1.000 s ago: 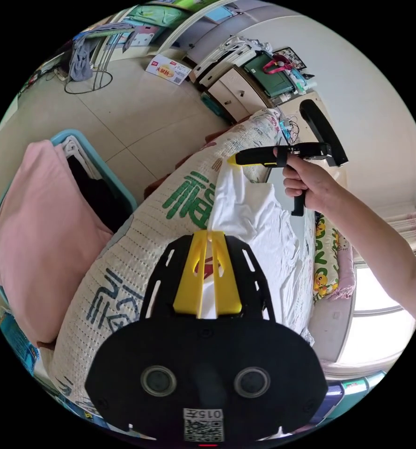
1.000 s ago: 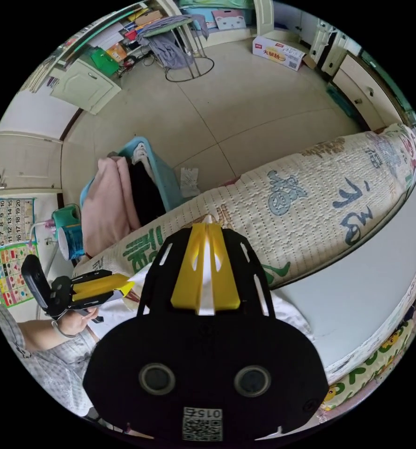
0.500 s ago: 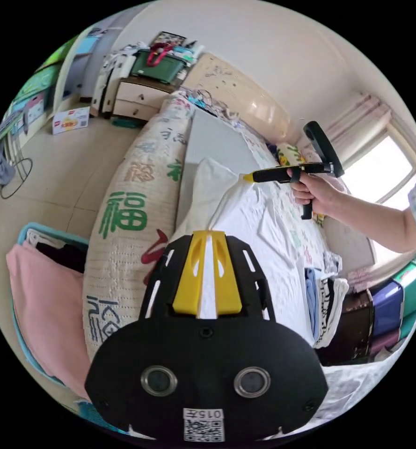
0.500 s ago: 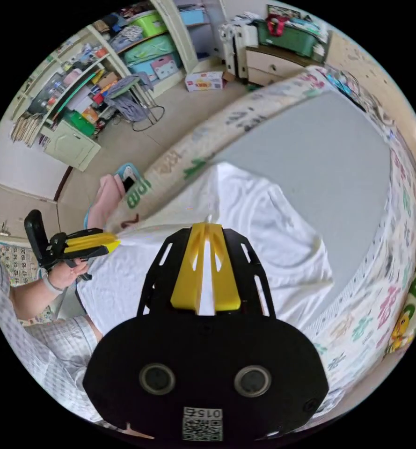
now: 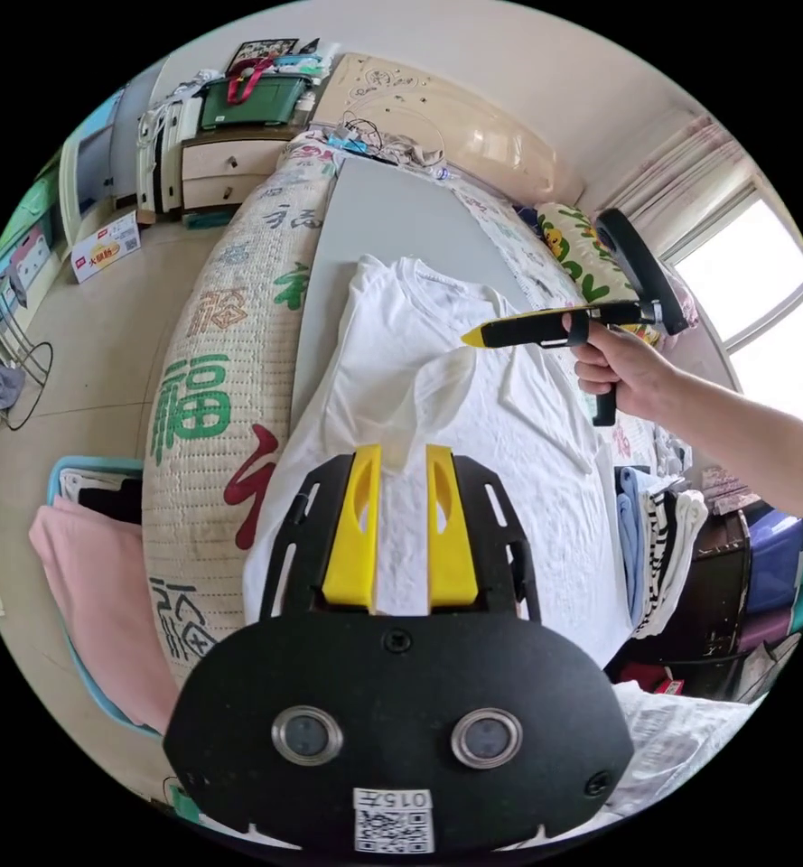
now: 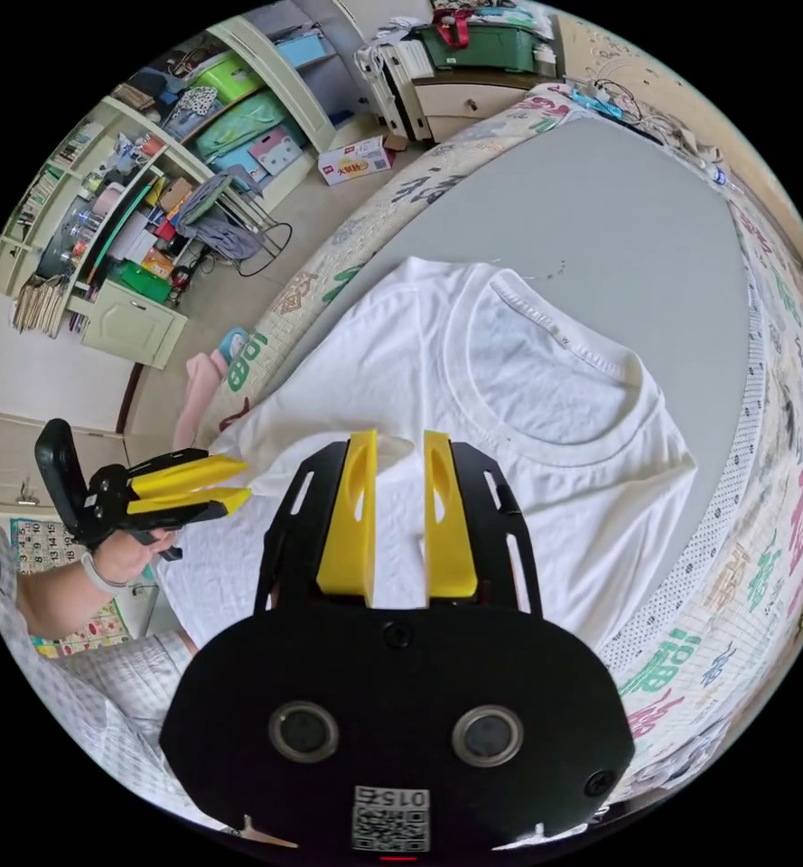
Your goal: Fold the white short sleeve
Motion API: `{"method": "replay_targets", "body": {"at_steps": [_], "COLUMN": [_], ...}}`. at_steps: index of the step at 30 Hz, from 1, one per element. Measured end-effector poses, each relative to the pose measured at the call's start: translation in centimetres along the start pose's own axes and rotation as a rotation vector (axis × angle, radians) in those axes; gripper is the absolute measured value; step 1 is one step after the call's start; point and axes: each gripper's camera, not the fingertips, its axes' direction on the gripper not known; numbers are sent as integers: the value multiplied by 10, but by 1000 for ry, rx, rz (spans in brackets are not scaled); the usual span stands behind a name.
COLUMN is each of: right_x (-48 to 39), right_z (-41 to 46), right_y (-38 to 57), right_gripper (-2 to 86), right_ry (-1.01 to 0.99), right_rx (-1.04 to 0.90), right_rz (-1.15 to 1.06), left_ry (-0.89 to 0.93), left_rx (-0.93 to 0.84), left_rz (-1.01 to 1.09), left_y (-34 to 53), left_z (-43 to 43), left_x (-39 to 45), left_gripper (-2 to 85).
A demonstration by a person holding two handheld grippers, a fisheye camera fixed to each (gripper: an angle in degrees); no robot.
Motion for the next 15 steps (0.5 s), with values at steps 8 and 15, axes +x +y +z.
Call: {"method": "replay_targets", "body": {"at_steps": [8, 15], "right_x": [12, 13], "right_z": [17, 34], "right_y": [33, 61], "right_gripper": [-8, -9], "right_ry": [-23, -38], "right_rx": [-53, 41], "right_rz": [50, 191], "left_ry": [-63, -54], "left_rx": [-64, -71], "left_rz": [-21, -17], "left_y": [-32, -48], "left_z": [18, 26], "left_x": [36, 60], "left_gripper": [2, -2]}}
